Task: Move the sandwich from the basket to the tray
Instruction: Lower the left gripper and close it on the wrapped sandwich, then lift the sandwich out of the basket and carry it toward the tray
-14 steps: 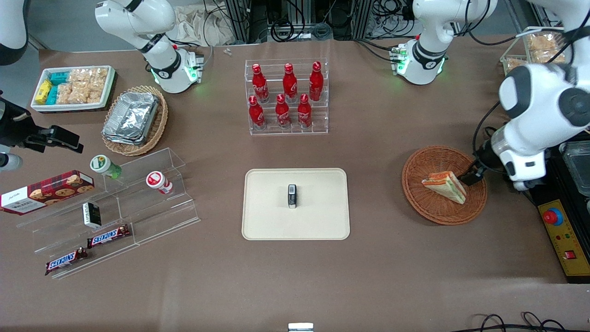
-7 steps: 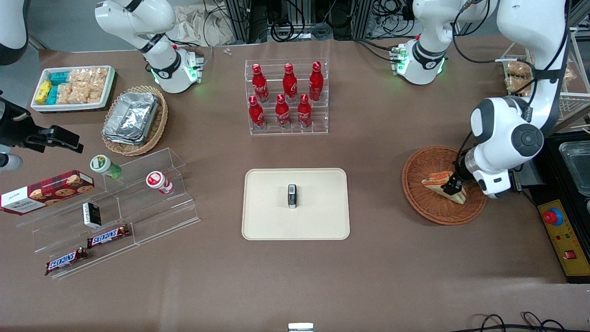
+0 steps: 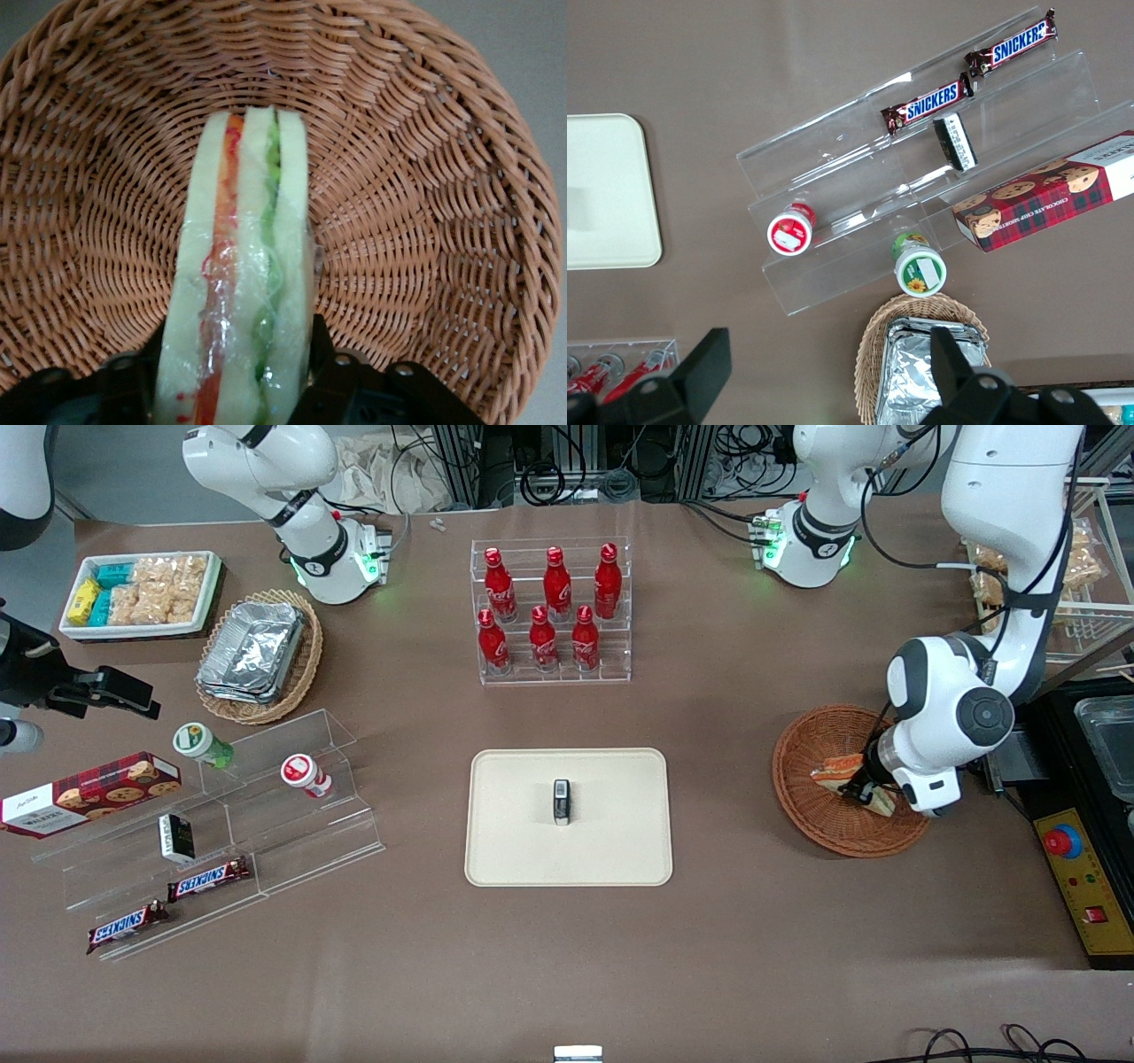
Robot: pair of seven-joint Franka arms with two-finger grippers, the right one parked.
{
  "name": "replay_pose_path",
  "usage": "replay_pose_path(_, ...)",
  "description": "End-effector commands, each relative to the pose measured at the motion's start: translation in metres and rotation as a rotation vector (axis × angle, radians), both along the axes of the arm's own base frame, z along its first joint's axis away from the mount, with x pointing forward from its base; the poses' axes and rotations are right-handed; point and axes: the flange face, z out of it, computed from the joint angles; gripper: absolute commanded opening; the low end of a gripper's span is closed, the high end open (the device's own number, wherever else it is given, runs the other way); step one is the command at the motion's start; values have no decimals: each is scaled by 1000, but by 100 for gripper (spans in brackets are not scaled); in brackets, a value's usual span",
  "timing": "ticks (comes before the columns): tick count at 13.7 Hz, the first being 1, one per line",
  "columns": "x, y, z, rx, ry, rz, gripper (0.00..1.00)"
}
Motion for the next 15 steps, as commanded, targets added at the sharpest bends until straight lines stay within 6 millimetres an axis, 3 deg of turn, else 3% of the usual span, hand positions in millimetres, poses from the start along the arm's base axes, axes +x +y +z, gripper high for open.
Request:
replay_pose_path(1,3,-3,11,7,-27,4,0)
replay_pose_path(4,9,-8,85,7,-5,-110,0)
replay_pose_path(8,20,-9,217,-44,80,-316,0)
replay_pose_path(9,23,-14,240,-57,85,-379,0)
replay_pose_path(10,25,-31,259,-83,60,-459,0)
replay_pose_path(12,26,-71,275,-115,13,-606,0)
replay_pose_path(13,26,-105,280,-116,-6,-712,0)
replay_pose_path(15,32,-161,273,-124,-67,-841,0)
